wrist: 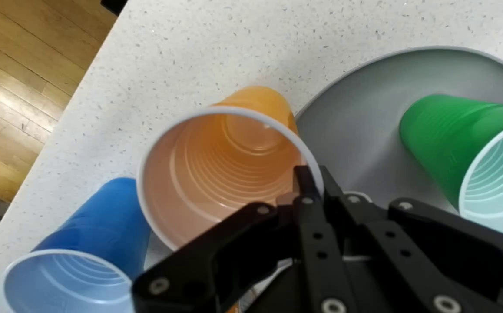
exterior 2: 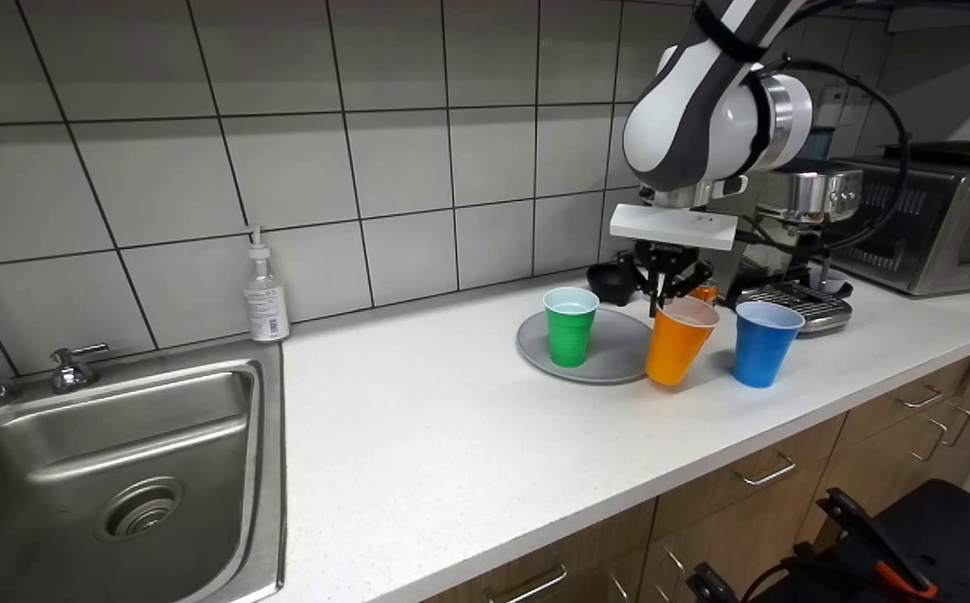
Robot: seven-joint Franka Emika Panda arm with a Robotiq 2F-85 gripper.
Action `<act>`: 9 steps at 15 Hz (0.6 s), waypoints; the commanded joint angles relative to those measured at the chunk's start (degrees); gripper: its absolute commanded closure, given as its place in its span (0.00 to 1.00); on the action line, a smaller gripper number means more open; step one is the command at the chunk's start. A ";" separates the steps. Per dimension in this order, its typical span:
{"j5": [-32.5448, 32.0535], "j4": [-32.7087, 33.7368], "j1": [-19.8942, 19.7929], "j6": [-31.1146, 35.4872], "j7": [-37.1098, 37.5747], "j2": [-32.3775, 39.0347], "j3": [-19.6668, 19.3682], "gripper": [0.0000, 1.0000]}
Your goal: Put the cups on the grey plate.
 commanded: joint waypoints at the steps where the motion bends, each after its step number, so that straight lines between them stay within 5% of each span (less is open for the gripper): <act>1: 0.17 1.16 -0.41 0.15 3.00 -0.58 0.72 0.99; 9: 1.92 10.76 0.04 -0.82 5.38 5.31 1.40 0.99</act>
